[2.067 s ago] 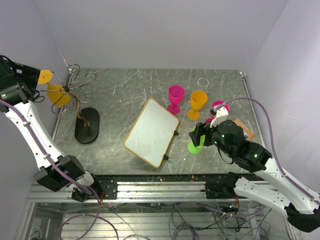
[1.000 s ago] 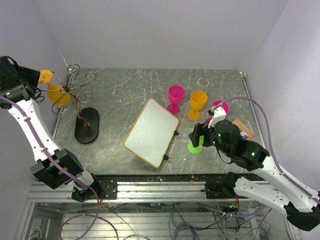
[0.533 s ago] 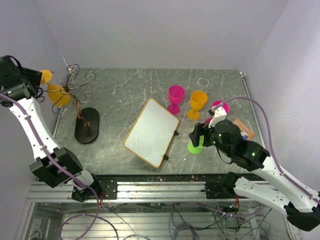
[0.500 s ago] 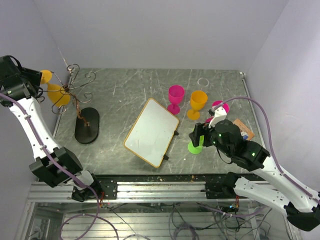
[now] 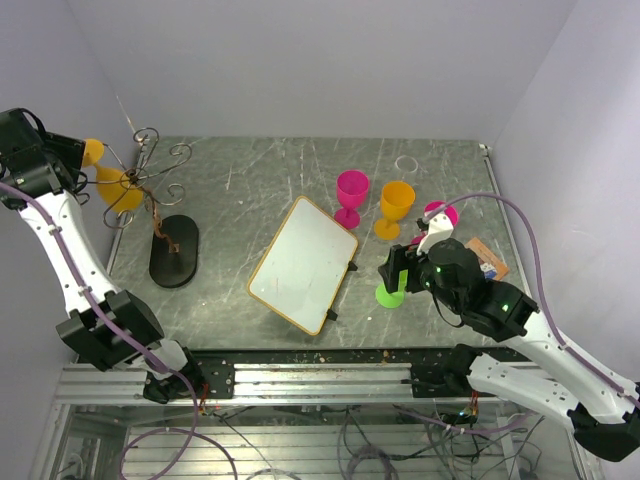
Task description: Take the wine glass off the wine glass rack
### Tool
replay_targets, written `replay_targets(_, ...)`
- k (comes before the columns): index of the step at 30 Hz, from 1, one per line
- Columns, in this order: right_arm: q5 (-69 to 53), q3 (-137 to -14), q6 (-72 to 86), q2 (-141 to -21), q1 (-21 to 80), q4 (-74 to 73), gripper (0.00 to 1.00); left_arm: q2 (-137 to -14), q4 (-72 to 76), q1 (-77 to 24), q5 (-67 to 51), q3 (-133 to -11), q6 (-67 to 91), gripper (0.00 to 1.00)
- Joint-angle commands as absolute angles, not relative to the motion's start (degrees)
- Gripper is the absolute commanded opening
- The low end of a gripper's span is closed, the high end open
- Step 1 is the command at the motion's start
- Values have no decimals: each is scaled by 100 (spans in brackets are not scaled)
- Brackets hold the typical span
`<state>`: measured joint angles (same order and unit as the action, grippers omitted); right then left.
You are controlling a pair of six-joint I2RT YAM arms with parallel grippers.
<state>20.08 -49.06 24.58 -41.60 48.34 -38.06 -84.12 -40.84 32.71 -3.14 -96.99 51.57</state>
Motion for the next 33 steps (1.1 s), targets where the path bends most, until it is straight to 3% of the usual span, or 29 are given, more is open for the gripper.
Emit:
replay_targets(1, 2110, -4986, 2477, -4091, 4818, -3790, 81, -8577, -4372, 3210, -130, -9834, 5197, 60)
replay_targets(15, 2094, -4992, 2467, -4137, 4818, -3796, 81, -8411, -4845, 3209, 439, -10002, 5218, 64)
replay_targets(33, 2154, -4975, 2479, -3997, 4822, -3805, 81, -8605, -4914, 3201, 206, -9887, 5716, 64)
